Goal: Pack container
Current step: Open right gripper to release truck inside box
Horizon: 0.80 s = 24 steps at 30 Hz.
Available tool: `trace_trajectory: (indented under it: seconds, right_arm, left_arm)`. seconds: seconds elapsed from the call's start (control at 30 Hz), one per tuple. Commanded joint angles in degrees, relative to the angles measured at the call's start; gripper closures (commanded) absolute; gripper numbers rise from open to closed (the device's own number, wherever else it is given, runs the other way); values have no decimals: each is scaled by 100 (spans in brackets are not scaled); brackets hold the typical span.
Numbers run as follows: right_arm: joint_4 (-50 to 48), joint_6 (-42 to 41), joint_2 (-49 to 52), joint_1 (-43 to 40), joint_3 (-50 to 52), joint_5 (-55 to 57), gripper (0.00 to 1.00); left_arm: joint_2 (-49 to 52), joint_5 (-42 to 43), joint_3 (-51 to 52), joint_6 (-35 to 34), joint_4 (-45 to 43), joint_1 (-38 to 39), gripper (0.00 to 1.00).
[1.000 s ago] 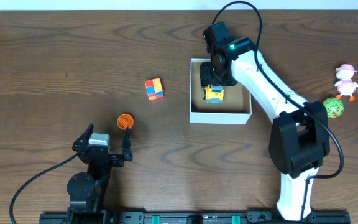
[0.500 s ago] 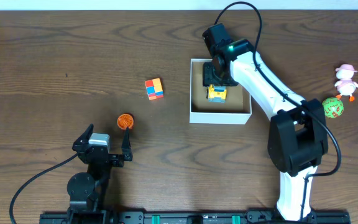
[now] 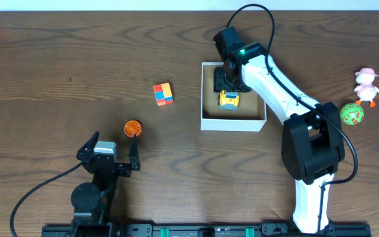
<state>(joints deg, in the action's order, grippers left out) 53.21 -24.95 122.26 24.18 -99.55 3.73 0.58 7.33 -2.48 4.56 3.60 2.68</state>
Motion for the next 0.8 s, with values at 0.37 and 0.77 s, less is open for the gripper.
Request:
trace_trajectory:
  seconds: [0.37, 0.77]
  right_arm:
    - [-48, -68, 0, 63, 2, -151, 7]
    - [905, 345, -2, 37, -1631, -654, 1]
  left_arm:
    - [-35, 63, 175, 57, 76, -24, 2]
    - [-35, 63, 173, 57, 76, -24, 2]
